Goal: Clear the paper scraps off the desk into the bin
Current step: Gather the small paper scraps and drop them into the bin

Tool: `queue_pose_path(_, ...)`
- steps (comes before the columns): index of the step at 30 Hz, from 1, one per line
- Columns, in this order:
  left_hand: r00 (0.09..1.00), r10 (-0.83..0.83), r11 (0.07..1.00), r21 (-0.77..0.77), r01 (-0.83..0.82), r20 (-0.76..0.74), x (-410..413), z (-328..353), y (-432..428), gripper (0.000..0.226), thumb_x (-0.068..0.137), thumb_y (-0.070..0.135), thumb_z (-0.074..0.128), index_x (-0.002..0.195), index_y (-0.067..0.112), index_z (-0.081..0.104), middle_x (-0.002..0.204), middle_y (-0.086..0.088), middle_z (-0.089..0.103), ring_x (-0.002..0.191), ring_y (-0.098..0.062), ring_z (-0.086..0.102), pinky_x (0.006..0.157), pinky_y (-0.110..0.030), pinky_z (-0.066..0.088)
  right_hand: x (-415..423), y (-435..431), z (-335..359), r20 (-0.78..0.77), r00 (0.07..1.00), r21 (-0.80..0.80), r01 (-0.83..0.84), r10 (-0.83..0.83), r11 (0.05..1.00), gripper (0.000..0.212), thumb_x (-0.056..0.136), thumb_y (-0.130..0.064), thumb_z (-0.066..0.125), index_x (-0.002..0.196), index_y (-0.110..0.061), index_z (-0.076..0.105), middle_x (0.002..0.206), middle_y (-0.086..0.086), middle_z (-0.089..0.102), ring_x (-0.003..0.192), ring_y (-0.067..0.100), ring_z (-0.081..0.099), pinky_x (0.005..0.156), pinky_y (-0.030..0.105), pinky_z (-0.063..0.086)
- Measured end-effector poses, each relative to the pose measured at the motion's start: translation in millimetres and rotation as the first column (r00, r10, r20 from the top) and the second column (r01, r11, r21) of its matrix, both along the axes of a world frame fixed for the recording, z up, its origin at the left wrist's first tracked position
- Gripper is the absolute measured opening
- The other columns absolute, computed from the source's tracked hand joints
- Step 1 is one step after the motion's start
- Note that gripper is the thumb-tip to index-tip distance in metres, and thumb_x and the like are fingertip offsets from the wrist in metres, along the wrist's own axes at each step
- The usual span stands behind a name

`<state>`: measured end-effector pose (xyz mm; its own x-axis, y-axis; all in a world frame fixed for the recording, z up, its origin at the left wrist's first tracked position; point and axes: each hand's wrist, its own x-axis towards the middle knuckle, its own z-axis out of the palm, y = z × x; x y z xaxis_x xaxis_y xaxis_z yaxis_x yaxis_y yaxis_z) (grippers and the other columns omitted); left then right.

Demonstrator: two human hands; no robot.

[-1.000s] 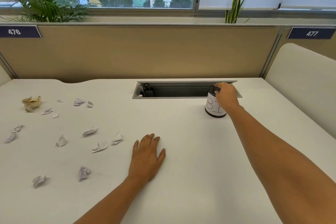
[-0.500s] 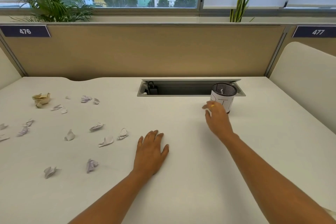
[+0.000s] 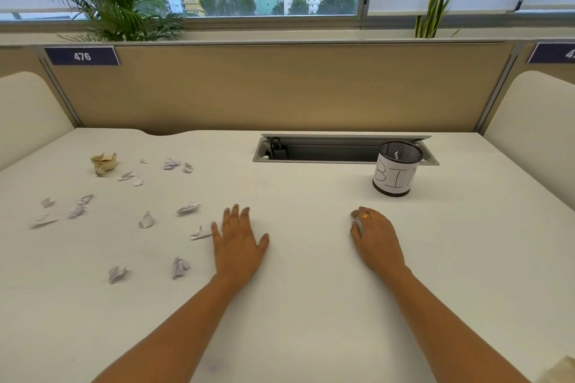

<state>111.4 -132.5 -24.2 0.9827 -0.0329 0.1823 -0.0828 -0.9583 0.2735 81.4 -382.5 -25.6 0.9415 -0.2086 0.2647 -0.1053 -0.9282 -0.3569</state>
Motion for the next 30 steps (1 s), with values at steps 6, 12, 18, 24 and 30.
queue_pose_path(6, 0.953, 0.219, 0.970, -0.057, -0.236, -0.210, 16, 14, 30, 0.080, 0.087, 0.048, 0.048, 0.145, 0.016, 0.003, 0.156, -0.018, 0.003, 0.138, -0.049, 0.011, 0.115, -0.050, 0.012, -1, 1, 2, 0.011, 1.000, 0.006, 0.011, -0.011, 1.000, 0.033, 0.095, -0.016, 0.043, 0.126, -0.009, 0.054, 0.134, 0.007, 0.054, 0.128, 0.023, 0.046, 0.111, 0.034, 0.031)
queue_pose_path(12, 0.961, 0.110, 0.987, -0.083, -0.135, -0.254, 17, 17, 19, 0.062, 0.094, 0.031, 0.043, 0.145, 0.015, 0.011, 0.156, -0.012, 0.008, 0.138, -0.045, 0.018, 0.111, -0.049, 0.026, -2, 2, 3, 0.019, 1.000, 0.024, 0.019, -0.019, 1.000, 0.032, 0.094, -0.015, 0.045, 0.123, -0.009, 0.056, 0.133, 0.006, 0.055, 0.125, 0.023, 0.048, 0.110, 0.034, 0.033)
queue_pose_path(18, 0.997, -0.040, 0.999, -0.032, 0.038, -0.062, 18, 14, 5, 0.035, 0.092, 0.006, 0.035, 0.120, 0.013, 0.053, 0.123, -0.007, 0.057, 0.111, -0.026, 0.052, 0.087, -0.034, 0.043, -2, 3, 3, 0.007, 1.000, 0.016, 0.019, -0.019, 1.000, 0.033, 0.094, -0.016, 0.044, 0.124, -0.010, 0.055, 0.133, 0.005, 0.055, 0.125, 0.022, 0.048, 0.109, 0.033, 0.032)
queue_pose_path(24, 0.985, -0.163, 0.986, 0.011, 0.164, -0.056, 26, 15, -7, 0.020, 0.094, 0.017, 0.044, 0.086, 0.017, 0.063, 0.099, -0.008, 0.065, 0.092, -0.028, 0.058, 0.076, -0.028, 0.041, -2, 1, 2, -0.008, 1.000, 0.006, 0.007, -0.007, 1.000, 0.034, 0.095, -0.018, 0.042, 0.127, -0.012, 0.053, 0.136, 0.003, 0.052, 0.129, 0.018, 0.044, 0.111, 0.031, 0.030)
queue_pose_path(30, 0.962, -0.253, 0.967, -0.009, 0.253, -0.104, 37, 26, -32, 0.014, 0.090, 0.012, 0.052, 0.086, 0.015, 0.066, 0.092, -0.007, 0.064, 0.086, -0.022, 0.056, 0.078, -0.027, 0.043, -7, -10, 6, -0.035, 0.999, -0.002, -0.024, 0.024, 1.000, 0.035, 0.096, -0.023, 0.042, 0.129, -0.016, 0.052, 0.139, -0.003, 0.050, 0.131, 0.013, 0.043, 0.110, 0.026, 0.030)
